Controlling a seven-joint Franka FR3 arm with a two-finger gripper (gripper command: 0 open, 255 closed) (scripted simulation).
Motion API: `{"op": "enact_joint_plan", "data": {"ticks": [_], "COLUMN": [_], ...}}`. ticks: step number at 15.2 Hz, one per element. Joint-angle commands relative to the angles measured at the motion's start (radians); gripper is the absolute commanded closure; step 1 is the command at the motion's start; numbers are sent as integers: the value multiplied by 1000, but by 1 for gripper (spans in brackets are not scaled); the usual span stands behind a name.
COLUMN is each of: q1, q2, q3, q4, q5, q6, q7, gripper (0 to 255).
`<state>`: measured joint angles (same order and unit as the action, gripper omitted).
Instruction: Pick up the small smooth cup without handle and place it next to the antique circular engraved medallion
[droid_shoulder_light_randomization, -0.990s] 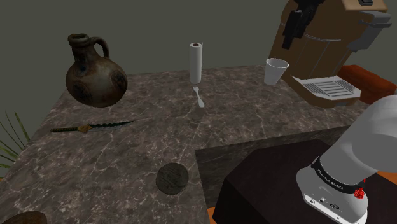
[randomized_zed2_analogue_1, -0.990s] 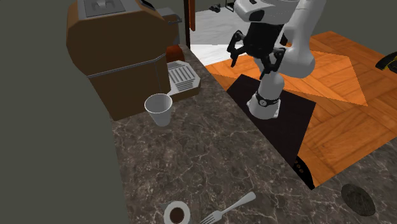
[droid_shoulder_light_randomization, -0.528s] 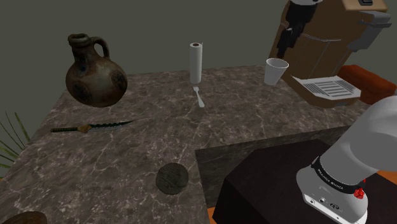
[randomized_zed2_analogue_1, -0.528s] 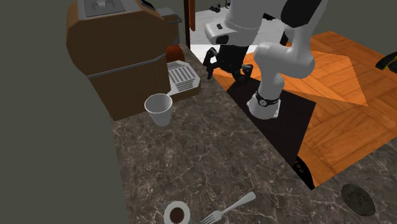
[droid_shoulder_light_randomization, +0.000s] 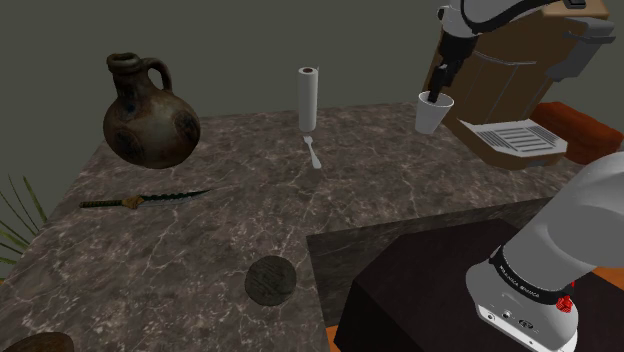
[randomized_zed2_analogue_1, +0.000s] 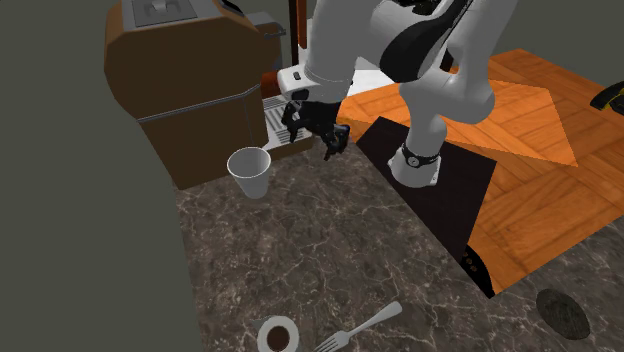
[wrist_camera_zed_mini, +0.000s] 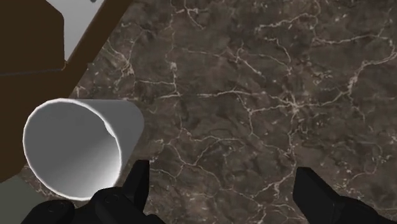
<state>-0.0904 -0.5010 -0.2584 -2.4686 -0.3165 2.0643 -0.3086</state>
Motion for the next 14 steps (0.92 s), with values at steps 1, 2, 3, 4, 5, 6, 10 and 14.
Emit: {"op": "enact_joint_plan", "data": {"ticks": [1, 2, 3, 4, 5, 6, 10, 14], "q1": [-8, -11, -14, -16, -17, -19, -23, -26], "q2": [60, 92, 125, 160, 195, 230, 356, 400], "q3": [-34, -49, -65, -80, -95, -110, -155, -165], "q4": [7, 14, 22, 31, 42, 54, 105, 92], "q5": [-14, -17, -19, -20, -18, -15, 14, 24], "q6": [67, 99, 130, 161, 191, 221, 314, 372], "q7": [-29, -42, -56, -71, -87, -103, -165, -173], "gripper": [0, 0, 0, 0, 0, 0, 0, 0]}}
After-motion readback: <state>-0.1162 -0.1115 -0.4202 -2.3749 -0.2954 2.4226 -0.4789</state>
